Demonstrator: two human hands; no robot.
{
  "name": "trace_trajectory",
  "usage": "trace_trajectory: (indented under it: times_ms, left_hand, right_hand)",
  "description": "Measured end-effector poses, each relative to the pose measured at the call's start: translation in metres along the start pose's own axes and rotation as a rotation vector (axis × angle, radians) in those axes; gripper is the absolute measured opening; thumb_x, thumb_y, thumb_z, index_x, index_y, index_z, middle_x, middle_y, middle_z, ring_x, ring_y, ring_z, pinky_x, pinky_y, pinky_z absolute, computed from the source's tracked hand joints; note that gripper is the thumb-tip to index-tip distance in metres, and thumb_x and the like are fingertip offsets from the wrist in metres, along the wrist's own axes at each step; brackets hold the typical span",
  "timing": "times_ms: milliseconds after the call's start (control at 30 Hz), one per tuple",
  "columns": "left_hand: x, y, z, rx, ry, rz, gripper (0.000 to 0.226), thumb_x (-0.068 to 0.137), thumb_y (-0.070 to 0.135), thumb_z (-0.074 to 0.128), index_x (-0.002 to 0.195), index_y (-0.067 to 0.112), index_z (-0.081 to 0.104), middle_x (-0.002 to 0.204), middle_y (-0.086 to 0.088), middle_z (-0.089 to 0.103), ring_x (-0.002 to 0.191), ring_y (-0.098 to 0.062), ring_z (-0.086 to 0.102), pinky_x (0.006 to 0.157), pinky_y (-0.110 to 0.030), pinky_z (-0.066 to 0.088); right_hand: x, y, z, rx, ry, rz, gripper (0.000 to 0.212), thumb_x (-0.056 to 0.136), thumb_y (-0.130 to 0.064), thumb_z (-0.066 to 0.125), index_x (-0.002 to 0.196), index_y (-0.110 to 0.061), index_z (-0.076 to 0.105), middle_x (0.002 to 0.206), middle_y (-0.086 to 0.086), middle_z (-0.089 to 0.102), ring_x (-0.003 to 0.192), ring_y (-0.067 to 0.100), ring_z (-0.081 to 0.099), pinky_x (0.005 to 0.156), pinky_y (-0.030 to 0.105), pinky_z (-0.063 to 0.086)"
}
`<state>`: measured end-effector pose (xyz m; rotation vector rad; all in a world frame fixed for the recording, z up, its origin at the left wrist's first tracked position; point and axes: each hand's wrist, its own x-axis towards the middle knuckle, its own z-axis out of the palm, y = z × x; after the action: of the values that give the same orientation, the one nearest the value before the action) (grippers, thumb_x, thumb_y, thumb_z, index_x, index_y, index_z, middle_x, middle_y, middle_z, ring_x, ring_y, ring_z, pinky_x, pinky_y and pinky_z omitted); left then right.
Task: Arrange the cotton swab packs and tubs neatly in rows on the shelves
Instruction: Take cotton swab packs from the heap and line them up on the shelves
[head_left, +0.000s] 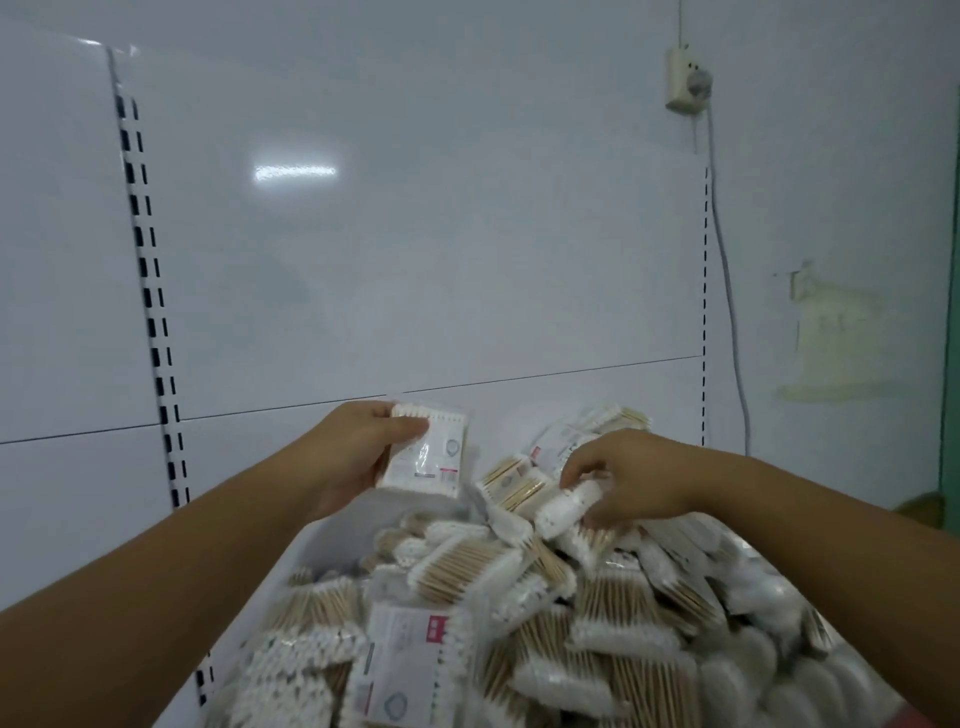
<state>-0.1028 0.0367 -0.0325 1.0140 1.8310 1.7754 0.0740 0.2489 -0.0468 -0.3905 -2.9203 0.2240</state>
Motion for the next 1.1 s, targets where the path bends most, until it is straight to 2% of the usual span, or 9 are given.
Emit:
trace_trajectory:
  times_ms: [133,200,300,433,533,633,700,933,1100]
  left_hand:
    - [-0.003,0.001,-0.008,0.025,0.008,0.0,0.018,0.096,0.007,0.053,0.11,0.001,0.064,0.102,-0.015,0.073,0.091,-0.027,0.071,0.073,-0.031,0.058]
    - [-0.005,0.0,-0.009,0.041,0.0,-0.014,0.02,0.097,0.008,0.053,0.115,0.003,0.06,0.105,-0.015,0.072,0.094,-0.028,0.07,0.075,-0.035,0.057]
    - [-0.007,-0.003,-0.009,0.053,-0.009,-0.04,0.02,0.096,0.009,0.054,0.115,0.007,0.058,0.104,-0.015,0.073,0.094,-0.029,0.07,0.079,-0.041,0.057]
    - [-0.008,-0.006,-0.008,0.09,-0.033,-0.059,0.018,0.096,0.012,0.056,0.114,0.014,0.059,0.104,-0.014,0.073,0.096,-0.029,0.069,0.08,-0.041,0.057]
    - [-0.01,-0.007,-0.009,0.125,-0.052,-0.065,0.022,0.096,0.016,0.056,0.115,0.008,0.061,0.1,-0.012,0.074,0.083,-0.023,0.071,0.064,-0.03,0.056]
    - [-0.007,-0.006,-0.01,0.087,-0.026,-0.066,0.028,0.096,0.02,0.055,0.117,0.003,0.062,0.1,-0.013,0.074,0.088,-0.025,0.071,0.073,-0.034,0.057]
    - [-0.007,-0.004,-0.008,0.041,-0.031,-0.074,0.028,0.097,0.021,0.054,0.119,0.005,0.06,0.104,-0.014,0.073,0.095,-0.028,0.071,0.08,-0.039,0.057]
    - [-0.015,0.0,-0.001,-0.025,-0.05,-0.081,0.029,0.098,0.033,0.05,0.122,0.018,0.057,0.108,-0.01,0.073,0.097,-0.025,0.071,0.073,-0.04,0.06]
    - [-0.019,0.004,0.016,-0.065,-0.22,-0.005,0.042,0.084,0.02,0.063,0.126,0.015,0.057,0.116,-0.012,0.07,0.101,-0.027,0.069,0.073,-0.034,0.058]
  right_hand:
    - [0.008,0.009,-0.01,0.318,-0.013,0.006,0.032,0.073,-0.025,0.082,0.103,-0.026,0.07,0.097,-0.007,0.067,0.088,0.01,0.062,0.08,0.026,0.05]
    - [0.013,0.008,-0.004,0.283,-0.068,0.004,0.035,0.069,-0.026,0.085,0.099,-0.027,0.067,0.095,-0.009,0.064,0.084,0.004,0.058,0.075,0.02,0.047]
    - [0.019,0.006,0.001,0.22,-0.108,0.015,0.039,0.067,-0.027,0.087,0.098,-0.023,0.065,0.103,-0.009,0.062,0.095,0.007,0.058,0.083,0.025,0.049]
    - [0.02,0.015,-0.004,0.416,-0.133,0.018,0.029,0.069,-0.019,0.085,0.094,-0.018,0.07,0.096,-0.004,0.067,0.087,0.01,0.062,0.078,0.022,0.05]
    - [0.024,0.016,-0.002,0.638,0.064,0.014,0.018,0.077,-0.017,0.078,0.092,-0.009,0.072,0.092,0.007,0.072,0.087,0.021,0.068,0.081,0.03,0.054]
    - [0.029,0.004,-0.006,0.937,0.339,0.042,0.025,0.092,-0.029,0.06,0.092,-0.006,0.071,0.087,0.01,0.074,0.081,0.024,0.068,0.08,0.037,0.056]
    - [0.029,-0.007,-0.011,1.044,0.346,0.004,0.032,0.094,-0.033,0.055,0.093,-0.007,0.071,0.083,0.008,0.074,0.073,0.018,0.067,0.069,0.03,0.058]
    - [0.025,-0.033,-0.01,1.095,0.232,-0.111,0.035,0.09,-0.032,0.058,0.094,0.001,0.07,0.088,0.012,0.074,0.07,0.016,0.068,0.057,0.021,0.053]
    - [0.03,-0.059,-0.006,1.085,0.234,-0.15,0.03,0.086,-0.028,0.065,0.09,0.002,0.069,0.087,0.012,0.074,0.075,0.021,0.071,0.067,0.032,0.06]
